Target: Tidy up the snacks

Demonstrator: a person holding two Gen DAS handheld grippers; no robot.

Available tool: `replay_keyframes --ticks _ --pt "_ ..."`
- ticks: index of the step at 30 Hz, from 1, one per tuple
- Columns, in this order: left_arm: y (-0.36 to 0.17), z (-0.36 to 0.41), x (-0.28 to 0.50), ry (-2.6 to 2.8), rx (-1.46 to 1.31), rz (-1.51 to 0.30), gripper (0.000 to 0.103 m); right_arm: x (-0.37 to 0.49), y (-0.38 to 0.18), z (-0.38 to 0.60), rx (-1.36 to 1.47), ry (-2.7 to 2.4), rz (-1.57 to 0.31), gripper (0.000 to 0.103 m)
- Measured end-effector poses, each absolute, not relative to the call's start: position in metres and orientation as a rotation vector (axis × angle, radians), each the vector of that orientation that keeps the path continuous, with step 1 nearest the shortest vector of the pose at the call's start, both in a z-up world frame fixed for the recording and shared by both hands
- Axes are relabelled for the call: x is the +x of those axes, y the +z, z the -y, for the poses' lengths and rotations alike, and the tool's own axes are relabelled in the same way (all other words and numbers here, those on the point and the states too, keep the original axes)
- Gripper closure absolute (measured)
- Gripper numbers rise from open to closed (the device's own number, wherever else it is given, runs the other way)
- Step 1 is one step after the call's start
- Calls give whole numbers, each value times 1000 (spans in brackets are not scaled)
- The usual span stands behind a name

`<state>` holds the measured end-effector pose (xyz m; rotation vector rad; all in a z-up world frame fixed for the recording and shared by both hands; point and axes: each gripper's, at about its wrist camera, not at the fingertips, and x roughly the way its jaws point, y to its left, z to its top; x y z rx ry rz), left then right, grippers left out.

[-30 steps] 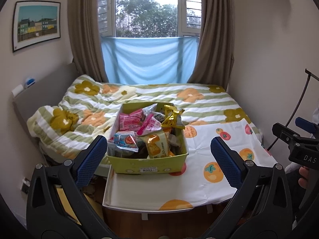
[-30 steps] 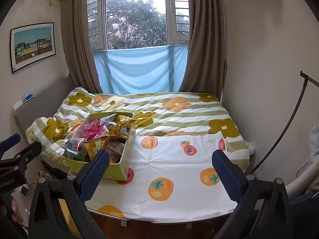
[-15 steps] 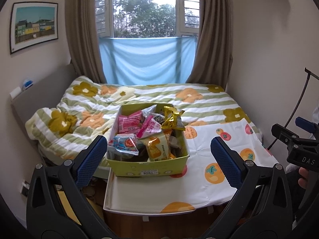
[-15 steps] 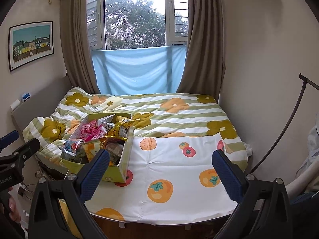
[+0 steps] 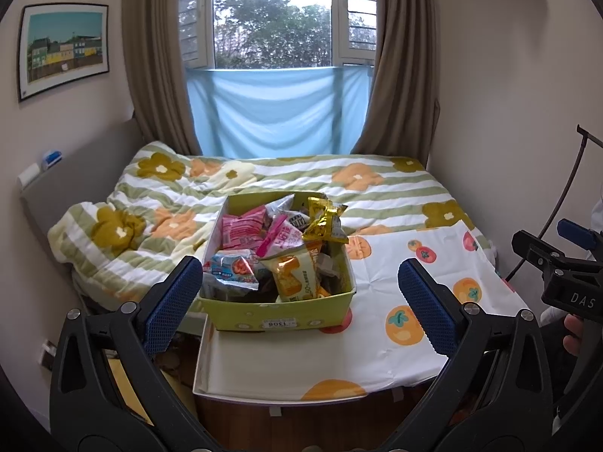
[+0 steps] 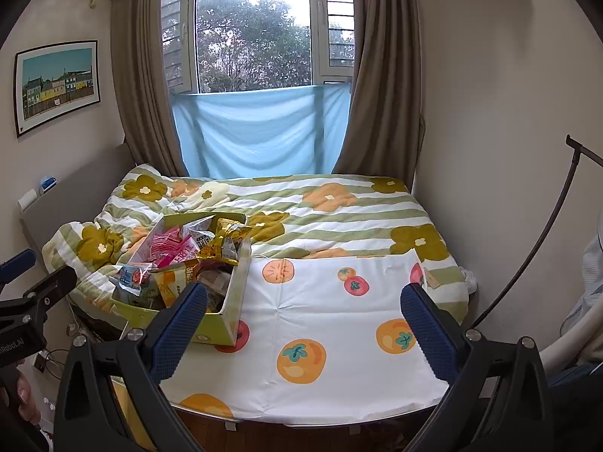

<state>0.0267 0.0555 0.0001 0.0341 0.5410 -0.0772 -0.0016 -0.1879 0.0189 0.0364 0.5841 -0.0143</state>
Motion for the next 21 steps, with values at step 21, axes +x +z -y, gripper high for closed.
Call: replay_keyframes --ticks 21 --pt "0 -53 19 -8 50 -525 0 -1 17 187 38 -5 -590 1"
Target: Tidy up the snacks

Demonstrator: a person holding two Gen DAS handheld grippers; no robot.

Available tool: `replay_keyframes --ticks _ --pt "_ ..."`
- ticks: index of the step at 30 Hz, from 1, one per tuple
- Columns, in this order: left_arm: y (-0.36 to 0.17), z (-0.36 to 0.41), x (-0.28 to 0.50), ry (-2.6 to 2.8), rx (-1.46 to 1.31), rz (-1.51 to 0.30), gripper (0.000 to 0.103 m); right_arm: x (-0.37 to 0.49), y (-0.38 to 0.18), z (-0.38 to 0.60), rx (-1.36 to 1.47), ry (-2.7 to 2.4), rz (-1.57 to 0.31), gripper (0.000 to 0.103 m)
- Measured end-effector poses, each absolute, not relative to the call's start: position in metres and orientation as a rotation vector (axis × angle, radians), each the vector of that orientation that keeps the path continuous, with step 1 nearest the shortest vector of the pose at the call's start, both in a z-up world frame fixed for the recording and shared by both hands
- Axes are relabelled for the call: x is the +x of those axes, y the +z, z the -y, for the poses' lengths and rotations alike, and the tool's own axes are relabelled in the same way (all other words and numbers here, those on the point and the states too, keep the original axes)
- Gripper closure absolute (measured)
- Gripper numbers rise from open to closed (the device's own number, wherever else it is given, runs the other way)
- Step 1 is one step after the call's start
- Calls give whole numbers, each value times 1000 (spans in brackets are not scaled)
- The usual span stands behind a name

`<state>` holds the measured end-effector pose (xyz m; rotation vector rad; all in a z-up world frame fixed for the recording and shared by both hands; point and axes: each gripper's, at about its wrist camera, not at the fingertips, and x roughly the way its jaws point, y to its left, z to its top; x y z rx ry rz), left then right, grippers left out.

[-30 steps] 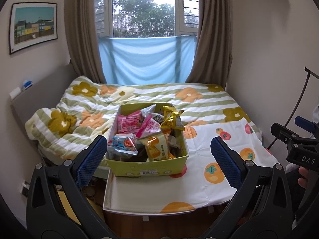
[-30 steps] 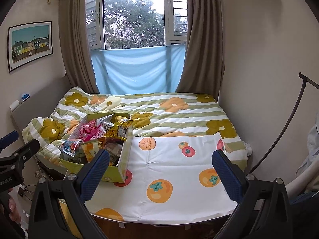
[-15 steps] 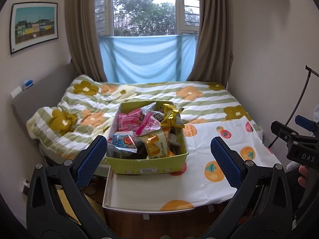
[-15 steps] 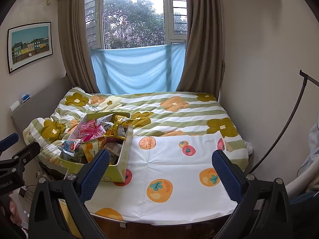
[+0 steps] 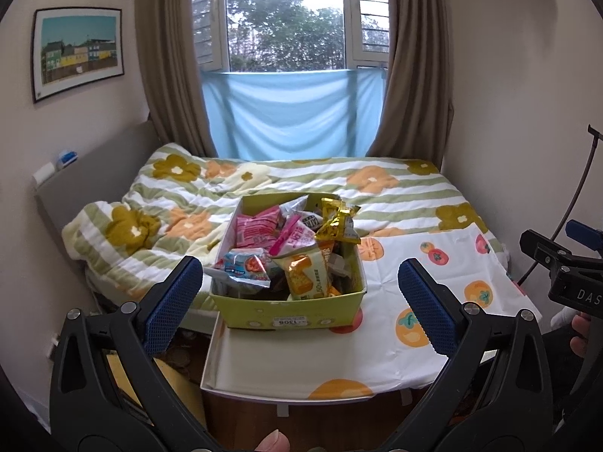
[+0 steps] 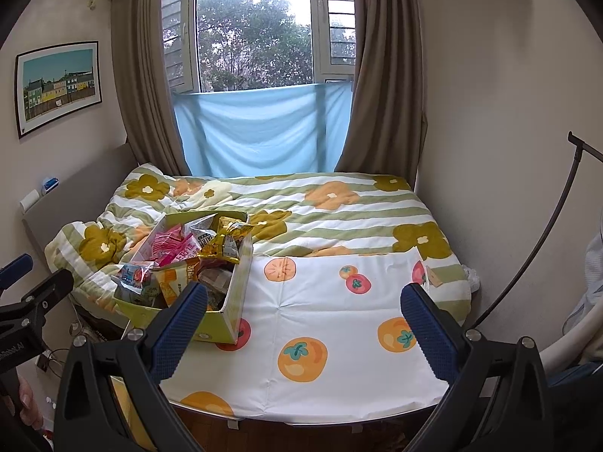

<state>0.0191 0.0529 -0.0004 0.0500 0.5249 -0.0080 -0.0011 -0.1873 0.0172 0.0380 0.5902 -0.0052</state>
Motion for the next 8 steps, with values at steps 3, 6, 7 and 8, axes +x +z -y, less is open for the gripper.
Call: replay_keyframes --ticks 3,6,7,8 --pt "-3 -49 18 -2 62 -519 0 0 16 189 42 -2 -598 1" --pt "-6 -45 18 -6 53 -518 0 3 13 190 42 4 -609 1" --pt "-8 -45 18 -7 46 -518 0 5 12 191 40 6 -613 1" --pt "-9 -44 19 -5 40 -521 0 6 10 191 36 8 -617 1"
